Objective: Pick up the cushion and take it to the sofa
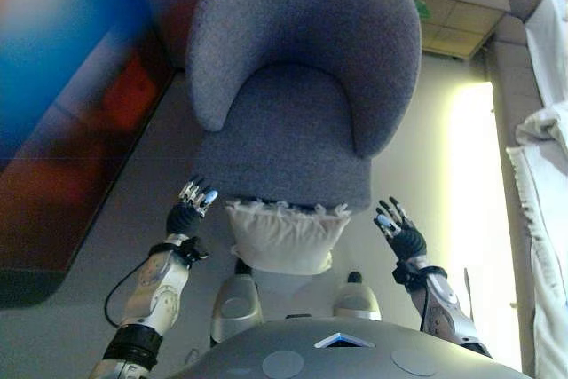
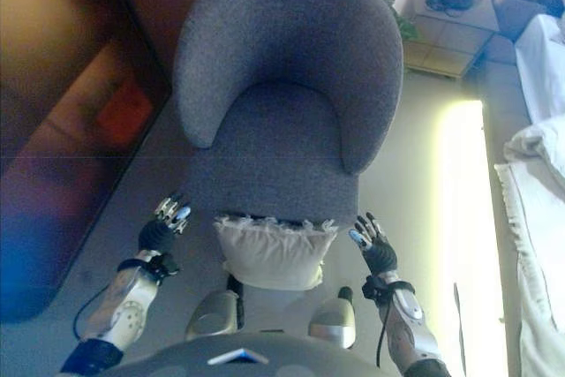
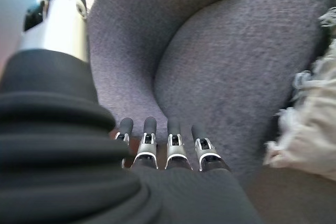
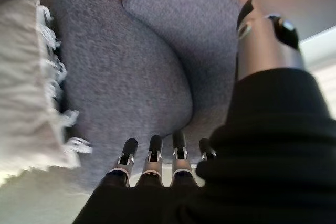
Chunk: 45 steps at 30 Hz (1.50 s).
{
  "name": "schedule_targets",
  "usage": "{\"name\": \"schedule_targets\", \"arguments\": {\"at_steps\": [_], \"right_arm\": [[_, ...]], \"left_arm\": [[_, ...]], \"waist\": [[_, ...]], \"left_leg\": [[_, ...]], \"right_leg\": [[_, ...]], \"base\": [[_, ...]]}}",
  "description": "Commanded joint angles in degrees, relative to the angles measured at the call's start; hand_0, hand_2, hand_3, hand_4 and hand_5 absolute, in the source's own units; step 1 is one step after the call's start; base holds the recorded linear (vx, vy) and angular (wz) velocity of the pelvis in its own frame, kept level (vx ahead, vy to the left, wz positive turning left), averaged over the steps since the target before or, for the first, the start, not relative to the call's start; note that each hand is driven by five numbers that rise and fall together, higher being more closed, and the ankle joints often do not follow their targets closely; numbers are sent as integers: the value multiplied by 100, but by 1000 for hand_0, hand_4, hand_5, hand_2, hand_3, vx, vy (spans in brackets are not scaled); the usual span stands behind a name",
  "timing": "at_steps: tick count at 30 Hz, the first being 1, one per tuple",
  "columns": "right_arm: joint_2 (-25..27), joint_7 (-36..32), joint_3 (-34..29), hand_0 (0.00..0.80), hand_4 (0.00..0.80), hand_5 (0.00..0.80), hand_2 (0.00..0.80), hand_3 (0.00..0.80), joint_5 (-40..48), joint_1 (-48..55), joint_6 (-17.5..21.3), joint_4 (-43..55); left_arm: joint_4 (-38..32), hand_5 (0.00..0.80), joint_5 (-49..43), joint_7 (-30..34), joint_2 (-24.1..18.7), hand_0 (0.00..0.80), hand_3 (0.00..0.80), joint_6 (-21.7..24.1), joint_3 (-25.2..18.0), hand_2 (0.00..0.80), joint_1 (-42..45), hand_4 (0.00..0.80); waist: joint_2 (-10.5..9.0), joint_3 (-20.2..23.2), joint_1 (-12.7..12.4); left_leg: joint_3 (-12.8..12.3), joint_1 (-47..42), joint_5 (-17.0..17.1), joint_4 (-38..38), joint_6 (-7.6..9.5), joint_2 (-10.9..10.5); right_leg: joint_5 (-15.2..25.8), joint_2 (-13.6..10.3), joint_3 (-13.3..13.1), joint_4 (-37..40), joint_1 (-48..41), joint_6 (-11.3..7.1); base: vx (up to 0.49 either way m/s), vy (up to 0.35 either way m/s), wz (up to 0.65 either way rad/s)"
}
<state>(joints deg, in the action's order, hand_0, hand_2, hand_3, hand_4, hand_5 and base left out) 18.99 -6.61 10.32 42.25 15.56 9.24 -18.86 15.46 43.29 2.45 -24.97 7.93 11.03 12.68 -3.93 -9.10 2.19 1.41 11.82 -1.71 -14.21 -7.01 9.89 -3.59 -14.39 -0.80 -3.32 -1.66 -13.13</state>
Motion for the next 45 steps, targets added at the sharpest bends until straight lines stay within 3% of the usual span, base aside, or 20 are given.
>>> {"name": "schedule_targets", "arguments": {"at_steps": [1, 3, 5, 8, 10, 11, 14, 19, 22, 31, 41, 45], "right_arm": [[117, -306, 78, 0, 0, 0, 0, 0, -9, -285, -129, 431], [192, -328, 119, 0, 0, 0, 0, 0, -77, -226, -258, 632], [325, -329, 190, 0, 0, 0, 0, 0, -363, -69, -197, 792], [497, -242, 166, 0, 0, 0, 0, 0, -591, 149, 1, 820], [521, -178, 172, 0, 0, 0, 0, 0, -595, 134, 184, 678], [516, -130, 201, 0, 0, 0, 0, 0, -579, 17, 294, 552], [438, 314, 264, 0, 0, 0, 0, 0, -784, -341, 405, 302], [357, 781, 319, 0, 0, 0, 0, 0, -1518, -490, 411, 197], [279, 742, 352, 0, 0, 0, 0, 0, -1455, -563, 345, 149], [227, 570, 388, 0, 0, 0, 0, 0, -1350, -554, 359, 185], [202, 528, 368, 0, 0, 0, 0, 0, -1138, -598, 479, 139], [151, 129, 347, 0, 0, 0, 0, 0, -360, -716, 307, 324]], "left_arm": [[-655, 0, 78, 11, -243, 0, 0, 249, -264, 0, 80, 0], [-648, 0, 212, 66, -219, 0, 0, 162, -395, 0, 138, 0], [-736, 0, 316, 102, -129, 0, 0, 101, -426, 0, 275, 0], [-701, 0, 420, 220, 36, 0, 0, 55, -285, 0, 360, 0], [-616, 0, 467, 296, 95, 0, 0, 51, -179, 0, 280, 0], [-591, 0, 447, 321, 118, 0, 0, 12, -108, 0, 156, 0], [-291, 0, 204, 374, 161, 0, 0, -82, 33, 0, -200, 0], [-117, 0, -322, 363, 39, 0, 0, 8, 187, 0, -328, 0], [-75, 0, -604, 230, -75, 0, 0, 160, 129, 0, -282, 0], [-80, 0, -614, 249, -95, 0, 0, 255, 70, 0, -320, 0], [-143, 0, -404, 317, 45, 0, 0, 269, 149, 0, -342, 0], [-269, 0, 162, 712, 135, 0, 0, -9, 111, 0, -473, 0]], "waist": [[-254, 142, -167], [-273, 179, -171], [-274, 208, -155], [-192, 196, -114], [-133, 205, -147], [-39, 198, -214], [39, 149, -247], [122, 219, -235], [143, 228, -310], [128, 306, -357], [126, 399, -351], [140, 400, -330]], "left_leg": [[-317, -342, -782, -610, 113, 201], [-258, -386, -634, -560, 63, 337], [-222, -454, -514, -546, 14, 466], [-434, -391, -35, -714, -48, 541], [-472, -361, 39, -275, -50, 369], [-456, -321, 135, 256, 17, 176], [-391, -285, 191, 469, 84, -84], [-557, -506, 157, 735, 203, -290], [-801, -619, 103, 771, 216, -296], [-920, -633, 91, 717, 146, -148], [-928, -769, 230, 964, 40, -28], [-936, -769, 283, 1076, 43, -57]], "right_leg": [[640, -198, -82, -229, 361, -106], [435, -26, -71, -418, 392, -33], [222, 147, -58, -558, 382, 170], [94, 275, 259, -525, 230, 352], [79, 267, 433, -427, 176, 326], [61, 271, 510, -407, 215, 299], [136, 165, 630, -422, 324, 270], [361, -166, 838, -421, 342, 120], [510, -375, 1180, -381, 313, 52], [510, -273, 1136, 47, 45, -11], [484, -84, 1196, 245, -86, 58], [549, -72, 1238, 281, -9, 73]], "base": [[130, -299, 12], [144, -176, -10], [155, -109, -4], [99, -18, 37], [-9, 86, 90], [-54, 117, 82], [-49, 84, 36], [46, 95, 9], [20, 56, -7], [-9, -34, -21], [-4, -48, -2], [-49, -27, -2]]}}
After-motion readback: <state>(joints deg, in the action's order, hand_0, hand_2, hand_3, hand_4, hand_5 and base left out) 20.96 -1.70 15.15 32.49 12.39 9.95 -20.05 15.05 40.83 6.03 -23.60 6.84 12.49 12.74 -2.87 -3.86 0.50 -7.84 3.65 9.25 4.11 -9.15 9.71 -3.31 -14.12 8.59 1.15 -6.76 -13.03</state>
